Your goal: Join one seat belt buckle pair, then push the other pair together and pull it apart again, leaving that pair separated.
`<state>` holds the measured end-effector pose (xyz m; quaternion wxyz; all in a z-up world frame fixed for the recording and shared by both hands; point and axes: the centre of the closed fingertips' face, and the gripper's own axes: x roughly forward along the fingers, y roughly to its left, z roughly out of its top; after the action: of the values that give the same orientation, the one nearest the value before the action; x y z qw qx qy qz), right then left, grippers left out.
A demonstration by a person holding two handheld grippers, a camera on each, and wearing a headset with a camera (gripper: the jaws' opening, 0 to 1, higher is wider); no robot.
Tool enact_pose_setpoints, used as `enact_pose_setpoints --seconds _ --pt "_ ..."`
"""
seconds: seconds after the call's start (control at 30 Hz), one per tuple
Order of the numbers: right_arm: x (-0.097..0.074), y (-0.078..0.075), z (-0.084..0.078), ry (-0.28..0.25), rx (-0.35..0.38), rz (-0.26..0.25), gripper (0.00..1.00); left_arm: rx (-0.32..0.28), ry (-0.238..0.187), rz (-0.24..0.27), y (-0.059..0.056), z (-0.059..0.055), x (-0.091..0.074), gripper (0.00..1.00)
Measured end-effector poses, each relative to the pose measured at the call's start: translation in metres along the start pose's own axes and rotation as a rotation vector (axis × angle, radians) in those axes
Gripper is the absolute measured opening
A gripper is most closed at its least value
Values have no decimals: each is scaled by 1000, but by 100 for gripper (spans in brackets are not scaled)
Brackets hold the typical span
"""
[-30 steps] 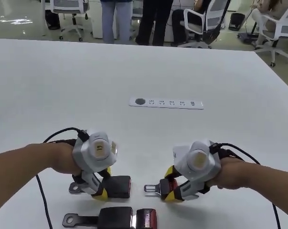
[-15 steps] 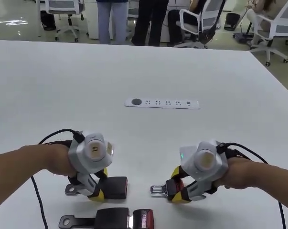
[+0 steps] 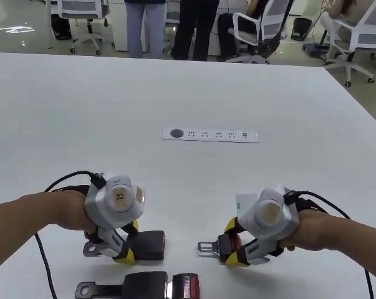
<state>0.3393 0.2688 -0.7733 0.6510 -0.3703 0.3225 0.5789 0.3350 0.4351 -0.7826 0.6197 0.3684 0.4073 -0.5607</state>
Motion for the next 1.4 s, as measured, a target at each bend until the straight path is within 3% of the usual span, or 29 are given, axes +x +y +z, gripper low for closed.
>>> enact_pose_setpoints --seconds 0.37,0.63,1.1,1.4 --pt "-11 -2 -2 -28 60 -40 52 -38 -33 62 8 -7 -7 39" --pt "-23 2 -10 -45 105 -65 60 -128 -93 113 9 -9 -24 45" --pt "-41 15 -20 -94 183 -115 69 -255 -187 172 -12 -22 -50 52" --pt "-50 26 -20 -146 241 -165 75 -359 -274 215 -31 -39 -57 59"
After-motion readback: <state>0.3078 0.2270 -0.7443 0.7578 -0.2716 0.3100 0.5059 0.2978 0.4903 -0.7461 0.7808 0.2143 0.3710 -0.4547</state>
